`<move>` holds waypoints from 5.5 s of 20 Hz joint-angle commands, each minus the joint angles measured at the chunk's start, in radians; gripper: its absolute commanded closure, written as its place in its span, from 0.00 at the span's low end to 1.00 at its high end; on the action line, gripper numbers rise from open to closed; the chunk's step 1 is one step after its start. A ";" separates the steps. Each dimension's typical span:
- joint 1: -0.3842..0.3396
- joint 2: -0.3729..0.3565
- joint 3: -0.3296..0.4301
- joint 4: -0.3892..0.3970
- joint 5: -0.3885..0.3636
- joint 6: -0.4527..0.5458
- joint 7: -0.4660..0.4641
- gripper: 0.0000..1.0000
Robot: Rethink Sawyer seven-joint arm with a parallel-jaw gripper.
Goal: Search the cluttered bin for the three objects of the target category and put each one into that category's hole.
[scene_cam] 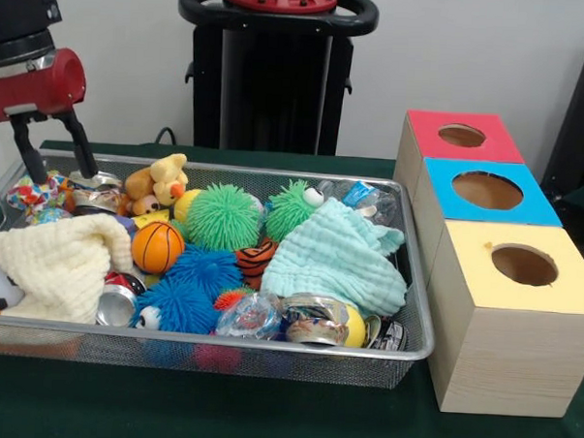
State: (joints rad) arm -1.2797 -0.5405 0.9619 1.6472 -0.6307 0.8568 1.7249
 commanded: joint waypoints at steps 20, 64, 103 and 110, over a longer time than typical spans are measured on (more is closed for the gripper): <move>-0.146 0.075 0.044 0.140 -0.086 -0.034 -0.339 0.00; -0.194 0.110 0.052 0.049 0.027 0.179 -0.346 0.00; 0.067 -0.136 -0.050 0.161 -0.397 0.018 -0.265 0.00; 0.093 -0.121 -0.085 0.190 -0.395 -0.033 -0.181 0.00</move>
State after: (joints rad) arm -1.2086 -0.6949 0.9566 1.7628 -0.9596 0.8847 1.6907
